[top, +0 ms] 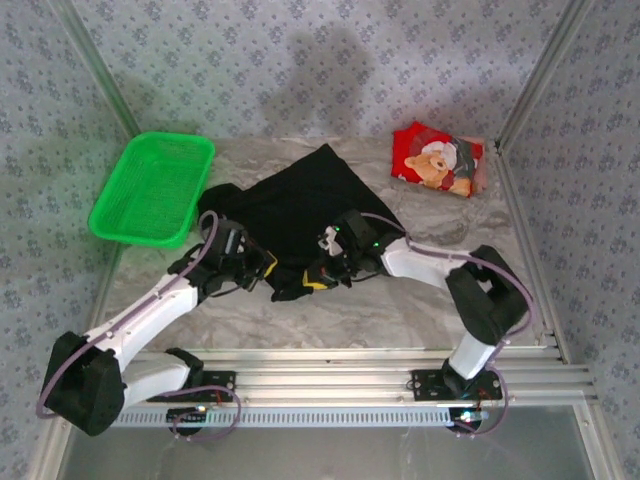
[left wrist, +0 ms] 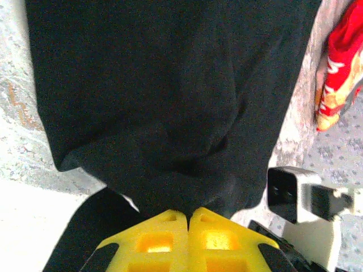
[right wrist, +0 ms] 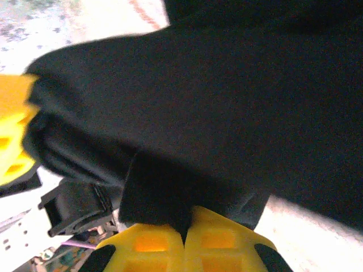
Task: Fold and stack the t-shirts
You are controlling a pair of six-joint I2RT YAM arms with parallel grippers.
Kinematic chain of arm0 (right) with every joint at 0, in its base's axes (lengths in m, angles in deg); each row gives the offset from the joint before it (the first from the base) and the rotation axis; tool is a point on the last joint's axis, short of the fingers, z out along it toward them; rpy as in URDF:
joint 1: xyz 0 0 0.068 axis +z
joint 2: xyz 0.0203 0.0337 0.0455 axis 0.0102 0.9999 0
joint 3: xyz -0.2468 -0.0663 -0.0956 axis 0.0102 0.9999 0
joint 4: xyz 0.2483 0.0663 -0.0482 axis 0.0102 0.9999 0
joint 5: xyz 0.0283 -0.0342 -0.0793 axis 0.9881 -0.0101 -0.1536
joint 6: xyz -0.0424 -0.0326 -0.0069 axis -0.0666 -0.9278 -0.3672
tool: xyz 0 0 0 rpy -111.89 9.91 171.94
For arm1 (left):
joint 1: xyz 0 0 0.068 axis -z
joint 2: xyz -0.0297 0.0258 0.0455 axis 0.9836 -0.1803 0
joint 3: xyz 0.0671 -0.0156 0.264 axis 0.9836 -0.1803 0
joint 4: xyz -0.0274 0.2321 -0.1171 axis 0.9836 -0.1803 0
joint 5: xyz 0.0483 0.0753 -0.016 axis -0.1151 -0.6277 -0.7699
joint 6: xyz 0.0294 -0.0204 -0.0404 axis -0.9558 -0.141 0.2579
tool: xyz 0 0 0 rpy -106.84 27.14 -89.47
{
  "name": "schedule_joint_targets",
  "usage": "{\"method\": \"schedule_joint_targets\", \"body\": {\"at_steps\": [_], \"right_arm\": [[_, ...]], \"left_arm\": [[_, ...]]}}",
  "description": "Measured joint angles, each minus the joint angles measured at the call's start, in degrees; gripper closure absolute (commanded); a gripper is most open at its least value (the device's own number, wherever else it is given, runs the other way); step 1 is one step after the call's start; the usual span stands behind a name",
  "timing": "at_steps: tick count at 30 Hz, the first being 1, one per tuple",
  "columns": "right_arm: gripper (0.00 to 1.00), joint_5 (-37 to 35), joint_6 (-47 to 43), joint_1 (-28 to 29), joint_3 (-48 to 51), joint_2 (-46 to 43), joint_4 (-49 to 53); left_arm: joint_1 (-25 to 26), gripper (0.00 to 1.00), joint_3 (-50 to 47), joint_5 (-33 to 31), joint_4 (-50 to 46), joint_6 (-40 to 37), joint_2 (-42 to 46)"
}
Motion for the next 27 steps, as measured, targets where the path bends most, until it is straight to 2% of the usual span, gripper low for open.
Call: {"method": "schedule_joint_targets", "body": {"at_steps": [4,6,8,11,14,15,17,19,20,22,27], "right_arm": [[1.0,-1.09,-1.77,-0.48,5.03,-5.57,-0.66],[1.0,-2.34,-2.75,-1.79,7.85,-7.34,3.8],[0.94,-3.61,-3.82,-3.26,10.19,-7.65,9.38],[0.85,-5.22,-5.51,-3.96,11.98,-8.83,16.26],[0.82,-6.16,-7.26,-4.24,12.66,-13.53,20.59],[0.8,-6.27,-7.65,-4.42,12.68,-15.02,21.18],[0.65,-6.38,-7.78,-5.38,12.68,-17.77,21.53],[0.58,-6.14,-8.37,-6.4,12.66,-18.34,21.77],[0.54,-6.14,-8.68,-6.86,12.66,-18.21,22.29],[0.49,-6.12,-9.07,-7.85,12.63,-18.67,24.13],[0.47,-5.84,-9.77,-12.07,12.26,-23.5,28.98]], "left_arm": [[-2.1,1.0,0.94,4.44,-1.14,-2.14,0.2],[-4.68,1.0,2.19,2.45,-1.64,-3.23,0.33],[-7.21,1.0,4.72,0.46,-2.01,-4.74,0.33],[-7.61,1.0,8.33,-0.85,-2.14,-6.99,0.31],[-7.61,1.0,9.66,-1.2,-1.77,-8.5,0.17],[-7.58,1.0,9.68,-1.16,-1.66,-8.74,-0.07],[-7.48,1.0,9.68,-0.68,-1.09,-9.2,-1.44],[-6.43,0.99,9.9,0.22,-0.39,-9.9,-3.63],[-5.25,0.96,10.38,0.76,-0.46,-10.54,-5.22],[-1.86,0.82,12.17,1.68,-1.16,-12.39,-9.03],[6.93,0.46,14.4,3.65,-1.42,-15.02,-18.86]]}}
